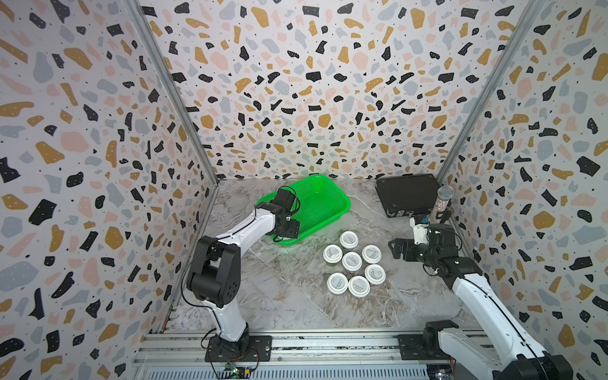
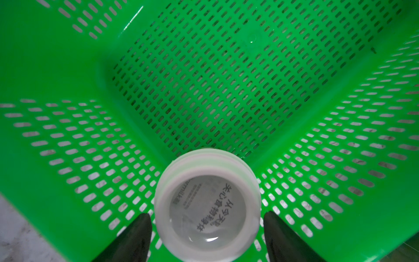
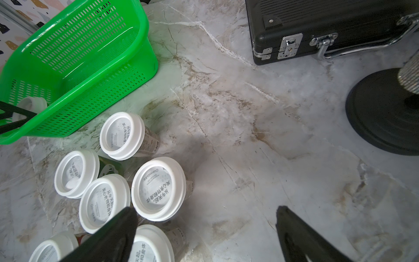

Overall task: Put the yogurt in the basket
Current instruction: Place the yogurt in the basket, then pick up the yogurt from the center of the board.

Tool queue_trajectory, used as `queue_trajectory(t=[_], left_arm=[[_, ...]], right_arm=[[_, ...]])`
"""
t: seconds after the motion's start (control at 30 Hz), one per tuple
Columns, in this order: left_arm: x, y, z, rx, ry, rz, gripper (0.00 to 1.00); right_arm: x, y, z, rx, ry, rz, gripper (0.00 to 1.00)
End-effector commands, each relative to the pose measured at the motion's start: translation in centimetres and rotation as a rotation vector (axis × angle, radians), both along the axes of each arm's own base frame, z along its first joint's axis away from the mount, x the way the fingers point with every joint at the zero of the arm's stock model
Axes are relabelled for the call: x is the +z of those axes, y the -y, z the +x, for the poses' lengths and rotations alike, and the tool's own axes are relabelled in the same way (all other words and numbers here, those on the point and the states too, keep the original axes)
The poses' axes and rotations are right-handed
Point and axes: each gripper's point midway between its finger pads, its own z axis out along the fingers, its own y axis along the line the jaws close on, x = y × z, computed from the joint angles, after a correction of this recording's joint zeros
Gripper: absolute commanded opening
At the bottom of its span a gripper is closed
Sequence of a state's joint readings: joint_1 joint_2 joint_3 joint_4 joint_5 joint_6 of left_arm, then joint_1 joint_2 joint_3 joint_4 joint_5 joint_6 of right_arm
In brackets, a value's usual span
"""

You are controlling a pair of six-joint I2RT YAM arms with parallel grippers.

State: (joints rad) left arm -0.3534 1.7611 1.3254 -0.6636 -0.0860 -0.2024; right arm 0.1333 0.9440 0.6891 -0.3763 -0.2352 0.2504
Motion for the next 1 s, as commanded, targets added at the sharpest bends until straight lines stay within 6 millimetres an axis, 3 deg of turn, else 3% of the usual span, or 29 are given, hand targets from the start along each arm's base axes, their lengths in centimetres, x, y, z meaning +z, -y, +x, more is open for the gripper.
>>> queue_trajectory(t=[0.0, 0.33, 0.57, 0.73, 0.97], left_arm=[[2.5, -0.1, 0.5, 0.011, 0.056, -0.027, 0.85], [8.5, 0.4, 0.8, -0.023, 0.165, -0.072, 0.92], [11.8, 4.3, -2.2, -0.181, 0.221, -0.163, 0.91], [12.2, 8.4, -4.6, -0.302, 0.231, -0.169, 0.91], [10.5, 13.4, -7.0, -0.419, 0.201, -0.160, 0.89]], right_arm=[[0.0, -0.2, -0.4, 0.005, -0.010, 0.005, 1.00], [0.1, -0.5, -0.3, 0.020, -0.011, 0.020, 1.00], [0.2, -1.0, -0.1, 0.041, -0.012, 0.041, 1.00], [0.0, -1.2, -0.2, 0.045, -0.015, 0.051, 1.00], [-0.1, -1.3, -0.2, 0.044, -0.018, 0.056, 1.00]])
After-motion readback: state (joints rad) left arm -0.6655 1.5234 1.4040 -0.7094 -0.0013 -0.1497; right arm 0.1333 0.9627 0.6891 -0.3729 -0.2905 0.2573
